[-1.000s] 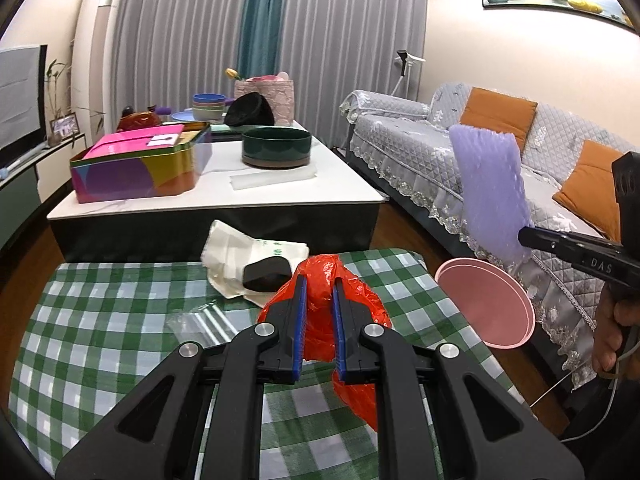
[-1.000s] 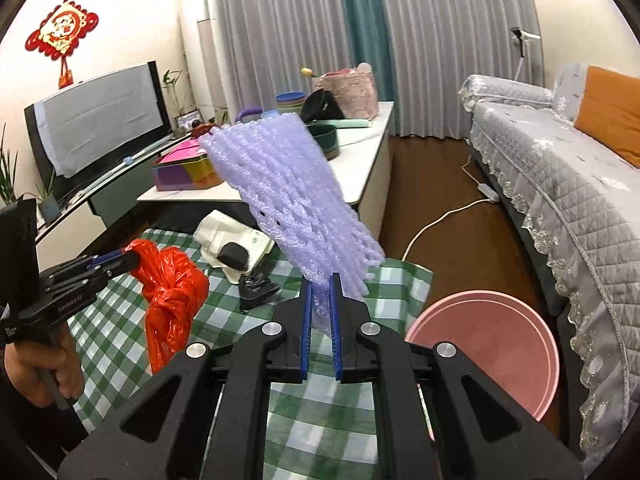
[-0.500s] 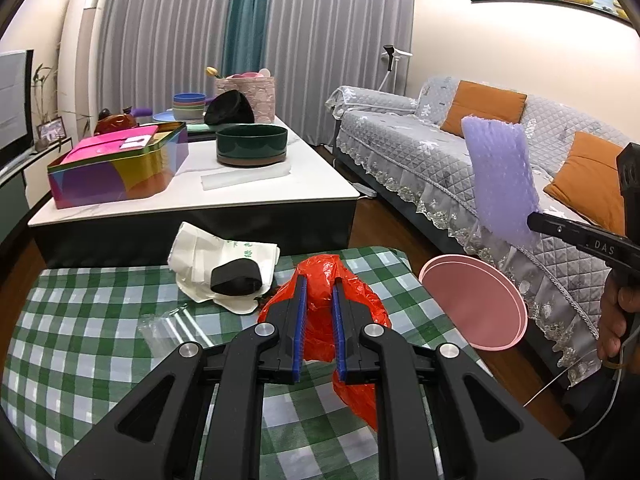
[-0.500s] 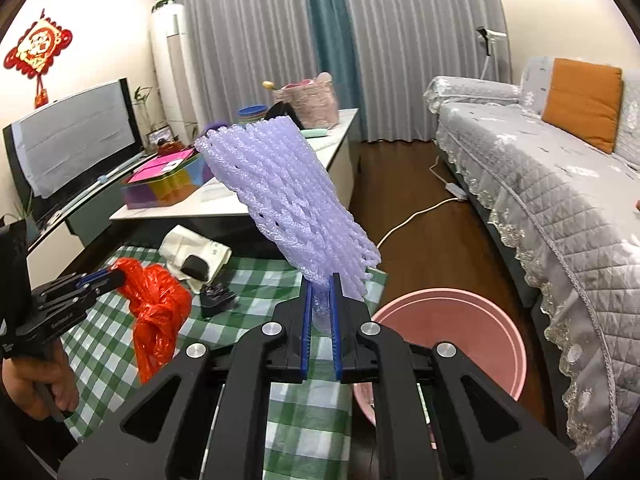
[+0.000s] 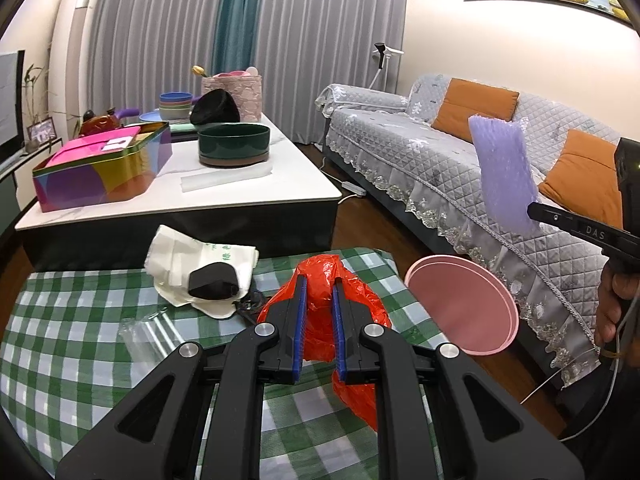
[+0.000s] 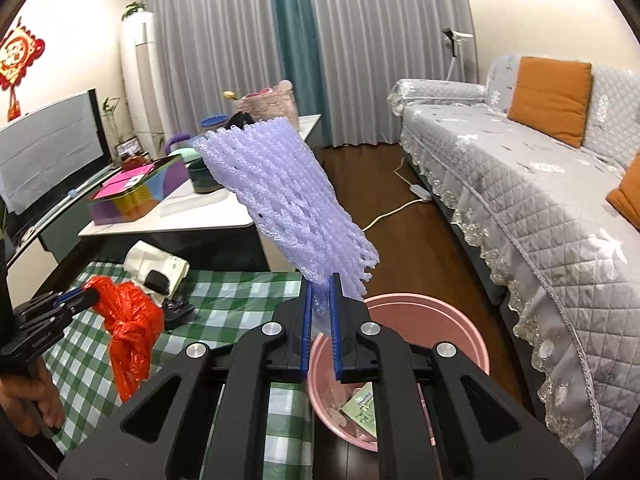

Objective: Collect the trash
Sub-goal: 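Lift and carry the foam net and red bag over the pink bin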

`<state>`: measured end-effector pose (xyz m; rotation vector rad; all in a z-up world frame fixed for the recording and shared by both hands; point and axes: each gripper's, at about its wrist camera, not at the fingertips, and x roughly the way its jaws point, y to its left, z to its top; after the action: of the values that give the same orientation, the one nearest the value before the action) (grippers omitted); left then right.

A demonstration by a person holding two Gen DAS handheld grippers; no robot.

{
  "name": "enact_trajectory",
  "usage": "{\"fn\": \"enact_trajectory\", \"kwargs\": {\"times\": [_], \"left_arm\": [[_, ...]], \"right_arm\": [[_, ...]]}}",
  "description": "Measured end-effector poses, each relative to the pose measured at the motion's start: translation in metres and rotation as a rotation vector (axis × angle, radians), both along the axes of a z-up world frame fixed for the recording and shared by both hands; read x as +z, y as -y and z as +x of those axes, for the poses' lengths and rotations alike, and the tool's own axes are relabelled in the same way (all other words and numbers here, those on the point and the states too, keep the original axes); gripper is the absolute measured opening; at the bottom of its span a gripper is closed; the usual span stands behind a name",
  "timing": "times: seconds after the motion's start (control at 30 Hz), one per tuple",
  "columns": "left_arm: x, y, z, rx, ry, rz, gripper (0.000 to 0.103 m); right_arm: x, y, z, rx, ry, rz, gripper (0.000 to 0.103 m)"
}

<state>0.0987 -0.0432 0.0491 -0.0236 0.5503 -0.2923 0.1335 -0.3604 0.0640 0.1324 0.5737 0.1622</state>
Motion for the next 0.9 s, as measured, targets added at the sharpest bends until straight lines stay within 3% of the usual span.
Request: {"fn": "enact_trajectory", "kwargs": {"times": [0.47,0.9], "left_arm": [[0.004,0.047,0.031,-0.037,-0.014,-0.026,0.012],[-0.006,0.124,0.072,-0.137,-0.019,-0.016,0.012]], "right_arm": [[0.002,0.055,0.013,-0.125,-0.037,0.048,0.009],[-0.035,0.083,0.033,-0.167,-0.147,0.045,0.009]]}}
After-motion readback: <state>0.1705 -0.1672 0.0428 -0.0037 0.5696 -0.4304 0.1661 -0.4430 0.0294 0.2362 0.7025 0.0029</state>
